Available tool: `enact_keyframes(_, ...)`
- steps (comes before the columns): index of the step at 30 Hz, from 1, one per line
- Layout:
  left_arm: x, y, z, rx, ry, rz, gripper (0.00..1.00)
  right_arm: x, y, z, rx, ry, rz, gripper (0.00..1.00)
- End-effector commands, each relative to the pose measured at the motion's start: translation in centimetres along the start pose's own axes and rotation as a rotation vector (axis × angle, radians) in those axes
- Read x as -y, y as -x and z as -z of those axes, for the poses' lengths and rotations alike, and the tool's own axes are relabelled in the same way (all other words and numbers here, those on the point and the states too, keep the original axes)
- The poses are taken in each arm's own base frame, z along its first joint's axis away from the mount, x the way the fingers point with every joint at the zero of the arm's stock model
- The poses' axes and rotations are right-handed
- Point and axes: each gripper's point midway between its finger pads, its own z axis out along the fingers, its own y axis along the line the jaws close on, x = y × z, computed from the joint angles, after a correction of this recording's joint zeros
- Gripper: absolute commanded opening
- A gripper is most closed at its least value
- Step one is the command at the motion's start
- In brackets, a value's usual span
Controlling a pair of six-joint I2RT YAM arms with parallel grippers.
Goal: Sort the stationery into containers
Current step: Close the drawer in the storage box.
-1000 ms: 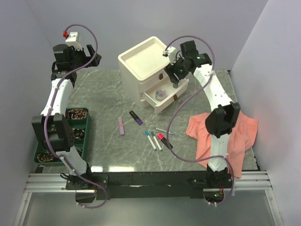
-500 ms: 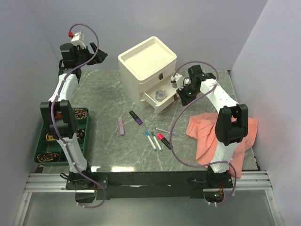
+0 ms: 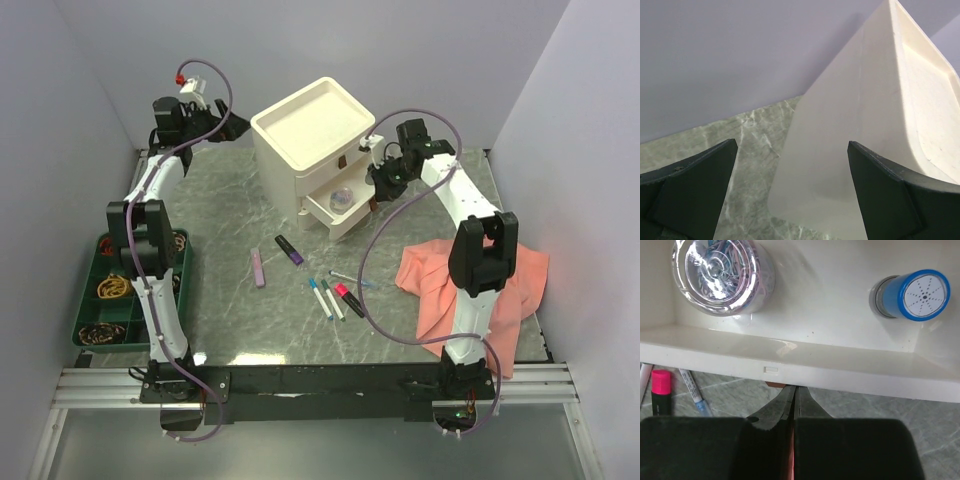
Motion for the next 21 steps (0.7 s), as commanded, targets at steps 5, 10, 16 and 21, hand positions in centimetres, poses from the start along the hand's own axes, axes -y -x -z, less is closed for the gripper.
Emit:
enact_keyframes(5, 2.8, 1.9, -0.8, 0.04, -0.114, -0.048, 0.99, -0.7, 6.3, -2.0, 0.147, 0.028, 0.035, 0.0)
enact_keyframes(10, 3.9, 0.9, -1.0, 0.014, -0.16, -0.034, 0.99, -2.0, 8.7, -2.8, 0.191, 0.066, 0.033, 0.0)
enact_keyframes(16, 5.5, -0.3, -1.1, -0.024, -0.234, -0.035, 0.97, -3.5, 11.7, -2.3, 0.255, 0.086, 0.046, 0.0)
enact_keyframes(21, 7.5, -1.1, -1.7, -0.048, -0.288, -0.034, 0.95, -3.2, 12.3, -2.8, 0.267, 0.071, 0.035, 0.01)
